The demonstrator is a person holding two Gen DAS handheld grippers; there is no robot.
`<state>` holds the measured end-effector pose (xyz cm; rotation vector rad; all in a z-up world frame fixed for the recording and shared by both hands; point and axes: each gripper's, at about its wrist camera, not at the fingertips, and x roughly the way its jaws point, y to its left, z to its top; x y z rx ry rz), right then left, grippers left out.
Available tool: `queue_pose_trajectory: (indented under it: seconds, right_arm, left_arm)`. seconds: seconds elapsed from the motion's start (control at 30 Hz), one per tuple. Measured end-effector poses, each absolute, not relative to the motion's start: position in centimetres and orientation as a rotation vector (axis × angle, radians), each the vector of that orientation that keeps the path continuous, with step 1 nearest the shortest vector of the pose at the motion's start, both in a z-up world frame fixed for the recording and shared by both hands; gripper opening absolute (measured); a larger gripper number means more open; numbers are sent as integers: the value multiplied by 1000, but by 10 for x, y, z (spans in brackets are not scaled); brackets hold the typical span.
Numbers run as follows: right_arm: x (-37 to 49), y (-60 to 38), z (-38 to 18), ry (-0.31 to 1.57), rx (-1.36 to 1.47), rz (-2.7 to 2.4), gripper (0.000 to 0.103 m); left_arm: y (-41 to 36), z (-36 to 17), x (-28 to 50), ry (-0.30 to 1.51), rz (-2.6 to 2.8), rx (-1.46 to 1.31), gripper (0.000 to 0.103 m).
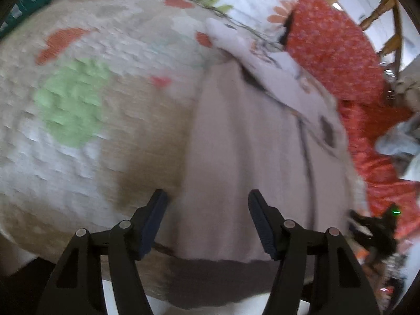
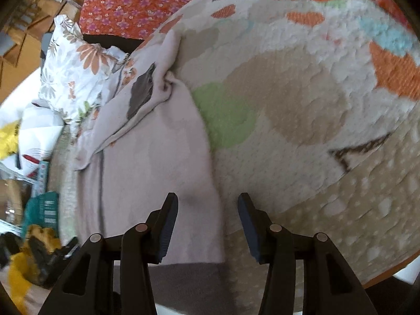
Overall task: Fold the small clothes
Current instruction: 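Grasp the grey hem of the cardigan with the right gripper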
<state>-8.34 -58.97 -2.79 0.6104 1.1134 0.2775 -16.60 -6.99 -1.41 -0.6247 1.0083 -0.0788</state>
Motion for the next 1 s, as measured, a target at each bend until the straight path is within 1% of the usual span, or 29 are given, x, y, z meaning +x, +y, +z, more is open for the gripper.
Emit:
queue_pose_trajectory:
  seconds: [0.2, 0.3, 0.37, 0.57, 0.77, 0.93, 1.0]
  right_arm:
    - [-92, -583, -32, 1098, 689, 371, 54]
    - [-94, -586, -42, 1115, 828, 475, 54]
    - [-99, -577, -56, 1150, 898, 519, 54]
    - [-106, -562, -53, 1140, 837, 542, 54]
    - [-107, -570, -58, 1135, 874, 544, 52]
    - [-112, -568, -56, 1131, 836, 541, 52]
    - [-116, -569, -58, 1131, 833, 545, 52]
  left_arm:
    - [-76, -18, -174, 985, -128, -673, 62]
    - [-78, -24, -178, 1000, -180, -726, 49]
    - [-82, -30, -180, 1014, -193, -748, 48]
    - [-89, -29, -190, 1012, -179, -718, 48]
    - [-87, -34, -197, 1013, -170, -730, 49]
    - [-90, -34, -197, 1019, -189, -715, 61]
    - [-93, -34, -198, 1020, -194, -712, 63]
